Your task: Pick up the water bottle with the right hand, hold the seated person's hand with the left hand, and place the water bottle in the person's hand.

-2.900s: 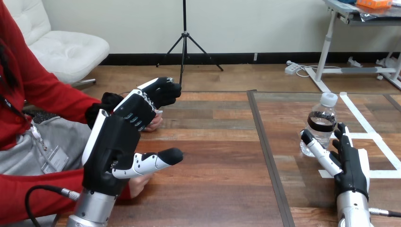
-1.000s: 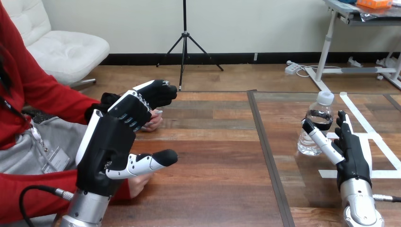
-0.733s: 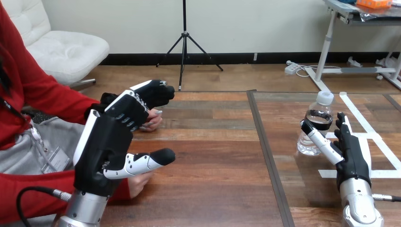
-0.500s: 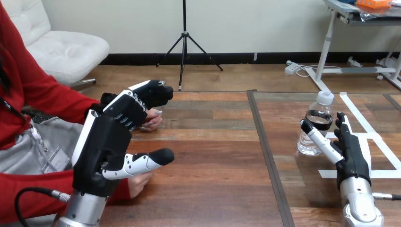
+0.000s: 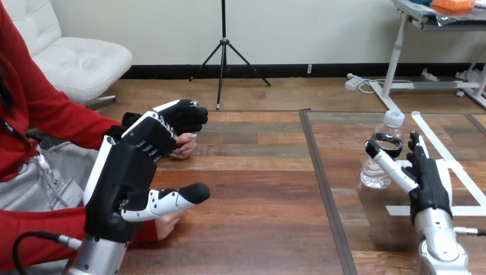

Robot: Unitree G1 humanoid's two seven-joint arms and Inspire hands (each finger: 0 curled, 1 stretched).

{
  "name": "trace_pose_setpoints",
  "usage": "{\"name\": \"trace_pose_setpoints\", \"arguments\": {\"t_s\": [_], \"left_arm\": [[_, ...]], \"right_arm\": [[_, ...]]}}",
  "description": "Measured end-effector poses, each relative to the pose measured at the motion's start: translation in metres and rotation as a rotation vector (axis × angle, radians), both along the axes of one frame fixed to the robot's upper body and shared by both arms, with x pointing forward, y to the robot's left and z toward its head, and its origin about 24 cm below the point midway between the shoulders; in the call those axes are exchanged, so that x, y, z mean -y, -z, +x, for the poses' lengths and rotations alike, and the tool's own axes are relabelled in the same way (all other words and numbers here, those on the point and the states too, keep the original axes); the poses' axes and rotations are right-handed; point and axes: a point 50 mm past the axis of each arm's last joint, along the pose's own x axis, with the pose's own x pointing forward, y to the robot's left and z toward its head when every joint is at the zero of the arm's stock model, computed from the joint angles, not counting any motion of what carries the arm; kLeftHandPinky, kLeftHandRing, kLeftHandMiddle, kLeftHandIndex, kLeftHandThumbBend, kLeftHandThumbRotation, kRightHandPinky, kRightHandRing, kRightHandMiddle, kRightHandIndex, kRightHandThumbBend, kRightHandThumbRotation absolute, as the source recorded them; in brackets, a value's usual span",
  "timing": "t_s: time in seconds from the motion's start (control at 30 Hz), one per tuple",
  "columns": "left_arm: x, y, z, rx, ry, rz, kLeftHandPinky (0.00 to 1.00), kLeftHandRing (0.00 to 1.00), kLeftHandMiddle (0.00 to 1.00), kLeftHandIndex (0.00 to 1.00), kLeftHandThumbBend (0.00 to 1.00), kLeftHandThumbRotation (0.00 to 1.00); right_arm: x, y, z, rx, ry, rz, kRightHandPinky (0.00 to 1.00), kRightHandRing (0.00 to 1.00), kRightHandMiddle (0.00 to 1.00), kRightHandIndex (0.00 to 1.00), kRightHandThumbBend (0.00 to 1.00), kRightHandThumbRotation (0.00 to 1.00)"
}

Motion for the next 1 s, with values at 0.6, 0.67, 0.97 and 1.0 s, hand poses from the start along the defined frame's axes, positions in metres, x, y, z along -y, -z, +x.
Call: {"name": "trace_pose_setpoints", "arguments": {"t_s": [0.6,0.67,0.97,1.0], "left_arm": [[-0.007,0.001,-0.012,-0.005,-0.021,0.013,0.73,0.75,0.74,0.73,1.00,0.34],[-0.008,0.001,-0.013,-0.006,-0.023,0.015,0.72,0.75,0.74,0.73,1.00,0.34],[-0.010,0.002,-0.019,-0.010,-0.029,0.012,0.72,0.74,0.74,0.73,1.00,0.33],[-0.010,0.002,-0.019,-0.011,-0.031,0.010,0.72,0.74,0.74,0.73,1.00,0.33]], "right_arm": [[-0.001,-0.010,0.012,-0.011,0.001,-0.016,1.00,1.00,1.00,1.00,1.00,0.53],[-0.001,-0.010,0.012,-0.017,0.003,-0.015,1.00,1.00,1.00,1.00,1.00,0.53],[-0.001,-0.008,0.013,-0.044,0.005,-0.008,1.00,1.00,1.00,1.00,1.00,0.51],[-0.001,-0.008,0.013,-0.049,0.004,-0.006,1.00,1.00,1.00,1.00,1.00,0.51]]}}
